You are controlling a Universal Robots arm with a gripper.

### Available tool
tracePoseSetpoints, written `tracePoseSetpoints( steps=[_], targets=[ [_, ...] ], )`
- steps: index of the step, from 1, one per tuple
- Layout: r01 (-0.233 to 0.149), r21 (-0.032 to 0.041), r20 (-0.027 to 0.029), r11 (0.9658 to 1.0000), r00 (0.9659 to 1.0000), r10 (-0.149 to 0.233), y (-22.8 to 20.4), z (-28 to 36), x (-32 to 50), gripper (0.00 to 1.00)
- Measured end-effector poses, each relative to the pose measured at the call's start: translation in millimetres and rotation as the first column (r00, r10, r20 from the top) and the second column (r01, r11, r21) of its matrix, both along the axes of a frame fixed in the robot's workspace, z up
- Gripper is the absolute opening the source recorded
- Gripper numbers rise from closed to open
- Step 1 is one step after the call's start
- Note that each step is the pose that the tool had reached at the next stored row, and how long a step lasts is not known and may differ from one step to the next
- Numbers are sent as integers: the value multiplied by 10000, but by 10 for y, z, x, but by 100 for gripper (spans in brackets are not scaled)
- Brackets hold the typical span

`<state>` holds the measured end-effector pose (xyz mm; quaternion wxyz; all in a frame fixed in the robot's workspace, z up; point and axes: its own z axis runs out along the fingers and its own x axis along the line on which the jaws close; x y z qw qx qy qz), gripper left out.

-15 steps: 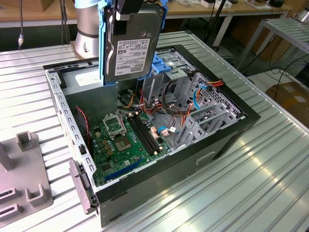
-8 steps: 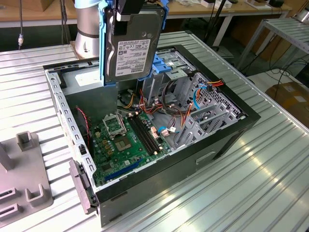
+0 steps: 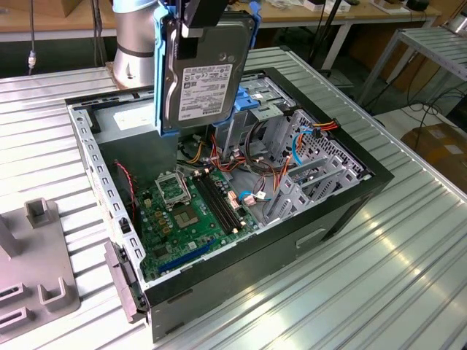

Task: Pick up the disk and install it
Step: 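Insert the disk into the insertion slot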

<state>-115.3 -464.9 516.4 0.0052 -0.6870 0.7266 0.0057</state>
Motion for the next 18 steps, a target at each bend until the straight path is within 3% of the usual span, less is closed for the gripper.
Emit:
tracePoseSetpoints(
  steps=[5, 8, 18],
  targets=[
    [-1, 1, 0, 10000, 10000, 1, -53, -1, 17, 37],
    [0, 0, -1, 10000, 10000, 0, -79, -2, 78, 37],
    [0, 0, 0, 10000, 10000, 0, -103, -4, 244, 37]
  ],
)
